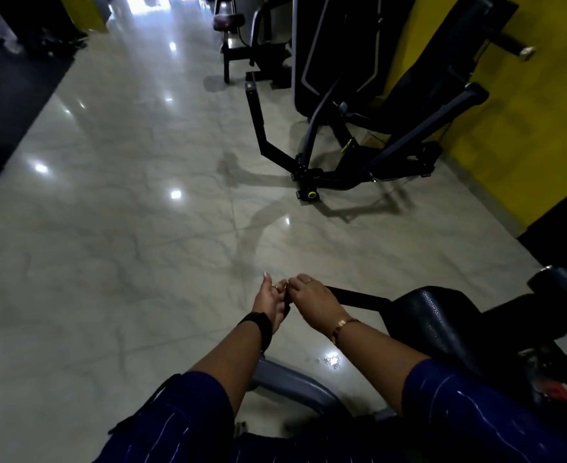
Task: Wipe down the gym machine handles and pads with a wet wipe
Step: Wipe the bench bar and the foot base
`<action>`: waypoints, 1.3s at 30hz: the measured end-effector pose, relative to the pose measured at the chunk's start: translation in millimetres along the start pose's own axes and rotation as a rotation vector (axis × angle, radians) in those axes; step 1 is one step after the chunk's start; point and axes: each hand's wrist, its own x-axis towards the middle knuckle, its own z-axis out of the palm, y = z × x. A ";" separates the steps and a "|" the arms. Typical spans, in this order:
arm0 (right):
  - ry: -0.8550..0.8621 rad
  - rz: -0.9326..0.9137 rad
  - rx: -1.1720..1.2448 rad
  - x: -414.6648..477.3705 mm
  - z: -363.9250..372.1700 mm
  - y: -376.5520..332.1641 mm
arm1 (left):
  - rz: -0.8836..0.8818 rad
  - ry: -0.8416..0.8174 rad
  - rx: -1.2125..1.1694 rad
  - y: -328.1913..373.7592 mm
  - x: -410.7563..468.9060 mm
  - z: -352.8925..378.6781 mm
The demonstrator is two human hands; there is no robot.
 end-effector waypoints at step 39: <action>0.282 0.346 -0.022 -83.6 41.2 23.3 | 0.647 0.105 2.229 -25.9 4.6 5.4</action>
